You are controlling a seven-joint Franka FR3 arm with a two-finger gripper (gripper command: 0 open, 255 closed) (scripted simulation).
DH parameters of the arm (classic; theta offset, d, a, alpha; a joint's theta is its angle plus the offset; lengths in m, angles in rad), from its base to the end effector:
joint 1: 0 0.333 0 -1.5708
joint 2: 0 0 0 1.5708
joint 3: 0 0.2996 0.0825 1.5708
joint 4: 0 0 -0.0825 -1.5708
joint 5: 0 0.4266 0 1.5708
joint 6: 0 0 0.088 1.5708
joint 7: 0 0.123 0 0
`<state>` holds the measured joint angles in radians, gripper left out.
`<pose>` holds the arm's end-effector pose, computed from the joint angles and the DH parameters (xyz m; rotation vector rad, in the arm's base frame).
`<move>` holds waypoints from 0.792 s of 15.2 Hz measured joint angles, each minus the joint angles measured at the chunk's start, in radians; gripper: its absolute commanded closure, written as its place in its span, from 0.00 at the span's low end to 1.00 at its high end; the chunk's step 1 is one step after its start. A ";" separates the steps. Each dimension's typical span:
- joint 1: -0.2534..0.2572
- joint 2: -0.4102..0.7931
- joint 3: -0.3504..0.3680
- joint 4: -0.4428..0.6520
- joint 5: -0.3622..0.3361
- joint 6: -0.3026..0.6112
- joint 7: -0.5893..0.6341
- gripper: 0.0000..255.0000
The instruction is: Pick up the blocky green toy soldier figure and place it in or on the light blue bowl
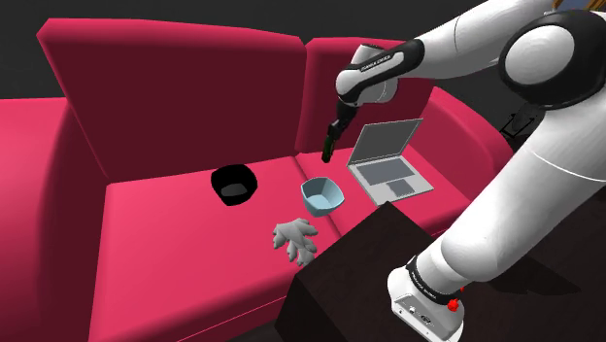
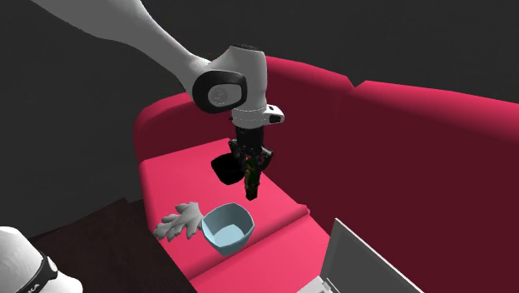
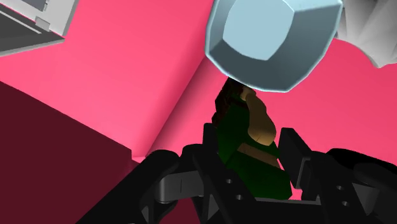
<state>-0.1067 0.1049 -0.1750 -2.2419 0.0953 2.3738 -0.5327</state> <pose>0.5452 -0.1564 0.2628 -3.0941 -0.2864 -0.0717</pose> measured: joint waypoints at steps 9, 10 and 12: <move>0.029 -0.271 0.031 -0.296 -0.062 0.033 0.103 1.00; 0.030 -0.262 0.032 -0.302 -0.059 0.048 0.102 1.00; 0.031 -0.247 0.031 -0.316 -0.055 0.076 0.099 1.00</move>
<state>-0.0758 -0.1424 -0.1440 -2.5577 0.0401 2.4495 -0.4338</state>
